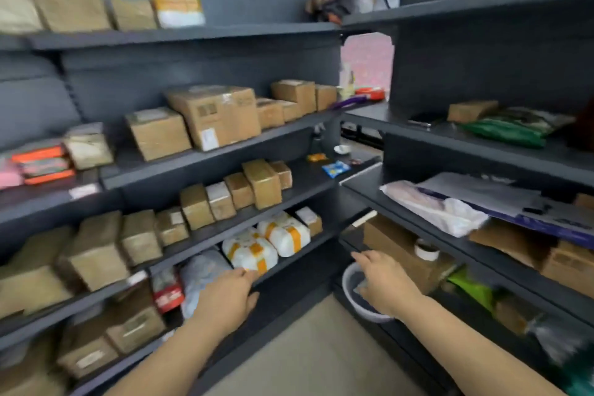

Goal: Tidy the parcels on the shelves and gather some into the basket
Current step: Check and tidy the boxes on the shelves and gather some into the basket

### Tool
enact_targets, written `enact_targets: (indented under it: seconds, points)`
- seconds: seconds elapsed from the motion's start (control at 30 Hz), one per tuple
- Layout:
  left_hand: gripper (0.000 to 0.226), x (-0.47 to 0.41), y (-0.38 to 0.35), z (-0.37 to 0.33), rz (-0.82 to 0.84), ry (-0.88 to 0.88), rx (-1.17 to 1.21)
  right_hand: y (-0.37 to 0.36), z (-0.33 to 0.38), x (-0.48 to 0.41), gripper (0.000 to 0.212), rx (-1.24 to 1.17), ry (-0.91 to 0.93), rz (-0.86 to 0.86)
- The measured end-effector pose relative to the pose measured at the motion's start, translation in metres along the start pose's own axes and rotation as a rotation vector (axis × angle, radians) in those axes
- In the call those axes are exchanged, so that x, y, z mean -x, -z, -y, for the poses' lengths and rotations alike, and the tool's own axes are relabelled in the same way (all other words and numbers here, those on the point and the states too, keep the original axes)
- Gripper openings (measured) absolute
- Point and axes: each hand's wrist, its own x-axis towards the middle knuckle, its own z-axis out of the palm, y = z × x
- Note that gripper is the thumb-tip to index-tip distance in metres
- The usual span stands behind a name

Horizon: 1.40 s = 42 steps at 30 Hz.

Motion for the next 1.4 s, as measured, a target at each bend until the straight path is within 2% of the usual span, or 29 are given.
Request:
enact_targets:
  seconds: [0.13, 0.3, 0.37, 0.47, 0.63, 0.8, 0.93, 1.17, 1.4]
  points:
    - [0.044, 0.076, 0.047, 0.138, -0.078, 0.145, -0.114, 0.012, 0.141, -0.027, 0.068, 0.03, 0.154, 0.041]
    - [0.047, 0.181, 0.11, 0.304, -0.165, 0.427, -0.2, 0.04, 0.332, -0.049, 0.067, 0.004, 0.39, -0.077]
    - [0.047, 0.21, 0.126, 0.345, -0.195, 0.5, -0.233, 0.049, 0.388, -0.049, 0.065, -0.015, 0.454, -0.135]
    - [0.047, 0.265, 0.149, 0.406, -0.252, 0.648, -0.261, 0.062, 0.489, -0.056, 0.062, -0.034, 0.652, -0.175]
    - [0.047, 0.331, 0.161, 0.476, -0.299, 0.816, -0.254, 0.066, 0.623, -0.064, 0.057, -0.05, 0.916, -0.223]
    - [0.049, 0.357, 0.167, 0.537, -0.271, 0.928, -0.273, 0.056, 0.725, -0.086, 0.058, -0.083, 1.108, -0.211]
    - [0.045, 0.351, 0.18, 0.588, -0.271, 1.011, -0.329, 0.057, 0.79, -0.127, 0.06, -0.103, 1.193, -0.204]
    - [0.052, 0.312, 0.202, 0.676, -0.321, 1.06, -0.345, 0.073, 0.885, -0.208, 0.062, -0.168, 1.217, -0.165]
    - [0.058, 0.289, 0.209, 0.743, -0.391, 1.016, -0.322, 0.066, 0.957, -0.23, 0.069, -0.262, 1.201, -0.113]
